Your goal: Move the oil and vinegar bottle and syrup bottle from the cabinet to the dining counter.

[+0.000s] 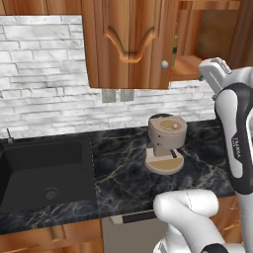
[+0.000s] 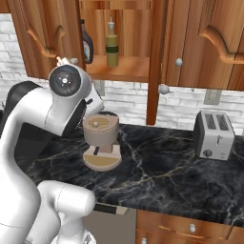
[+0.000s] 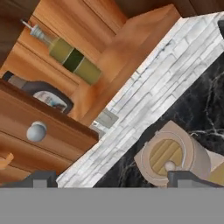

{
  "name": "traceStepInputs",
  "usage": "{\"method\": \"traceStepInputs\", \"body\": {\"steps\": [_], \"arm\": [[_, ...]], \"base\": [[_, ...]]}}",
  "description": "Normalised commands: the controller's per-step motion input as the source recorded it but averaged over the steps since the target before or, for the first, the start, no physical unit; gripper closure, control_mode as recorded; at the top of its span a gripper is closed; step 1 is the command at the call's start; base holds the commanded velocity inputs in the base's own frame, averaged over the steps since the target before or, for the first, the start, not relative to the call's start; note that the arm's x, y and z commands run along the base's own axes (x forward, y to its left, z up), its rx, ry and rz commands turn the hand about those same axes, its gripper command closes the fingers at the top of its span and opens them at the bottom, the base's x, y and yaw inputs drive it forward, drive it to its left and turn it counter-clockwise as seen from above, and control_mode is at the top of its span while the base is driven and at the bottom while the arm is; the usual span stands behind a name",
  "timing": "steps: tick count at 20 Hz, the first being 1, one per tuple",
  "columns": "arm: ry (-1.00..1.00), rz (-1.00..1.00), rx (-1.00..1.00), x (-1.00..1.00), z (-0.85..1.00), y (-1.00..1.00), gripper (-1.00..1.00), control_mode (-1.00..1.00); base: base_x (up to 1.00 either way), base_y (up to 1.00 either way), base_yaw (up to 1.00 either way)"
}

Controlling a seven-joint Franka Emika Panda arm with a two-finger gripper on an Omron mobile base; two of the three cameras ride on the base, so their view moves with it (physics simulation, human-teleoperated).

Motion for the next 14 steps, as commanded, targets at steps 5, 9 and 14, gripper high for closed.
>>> {"method": "traceStepInputs", "body": {"steps": [5, 9, 14], "arm": [[-0.02, -0.05, 0.27, 0.3, 0.0, 0.0, -1.0, -1.0], [-0.04, -0.06, 0.24, 0.33, 0.0, 0.0, -1.0, -1.0], [-0.06, -0.05, 0.19, 0.35, 0.0, 0.0, -1.0, -1.0]], "base": [[0.0, 0.0, 0.0], [0.0, 0.0, 0.0], [0.0, 0.0, 0.0]]}}
